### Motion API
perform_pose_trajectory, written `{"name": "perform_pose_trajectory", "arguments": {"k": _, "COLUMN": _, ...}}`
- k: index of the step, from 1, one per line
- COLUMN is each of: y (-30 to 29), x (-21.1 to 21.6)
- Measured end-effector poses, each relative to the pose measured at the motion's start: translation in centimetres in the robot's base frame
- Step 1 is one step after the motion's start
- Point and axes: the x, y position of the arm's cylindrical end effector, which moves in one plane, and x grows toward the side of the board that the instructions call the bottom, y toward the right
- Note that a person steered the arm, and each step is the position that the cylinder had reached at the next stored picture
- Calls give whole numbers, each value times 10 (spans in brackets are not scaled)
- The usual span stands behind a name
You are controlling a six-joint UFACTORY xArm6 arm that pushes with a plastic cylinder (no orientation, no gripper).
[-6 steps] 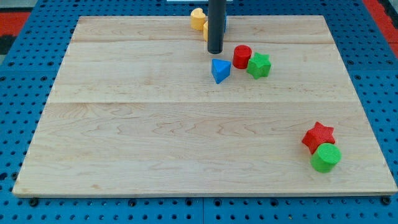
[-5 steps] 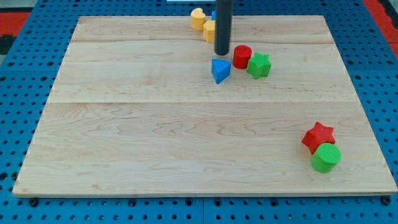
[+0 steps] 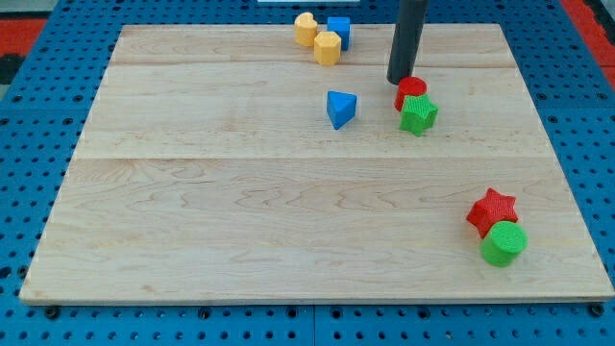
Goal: Push the green star with a red circle top left to the red star
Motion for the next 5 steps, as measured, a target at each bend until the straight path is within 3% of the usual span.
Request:
{"name": "perform_pose_trajectory", "arguments": {"k": 2, "y": 28, "x": 0}}
{"name": "perform_pose_trajectory", "arguments": {"k": 5, "y": 2, "x": 28}}
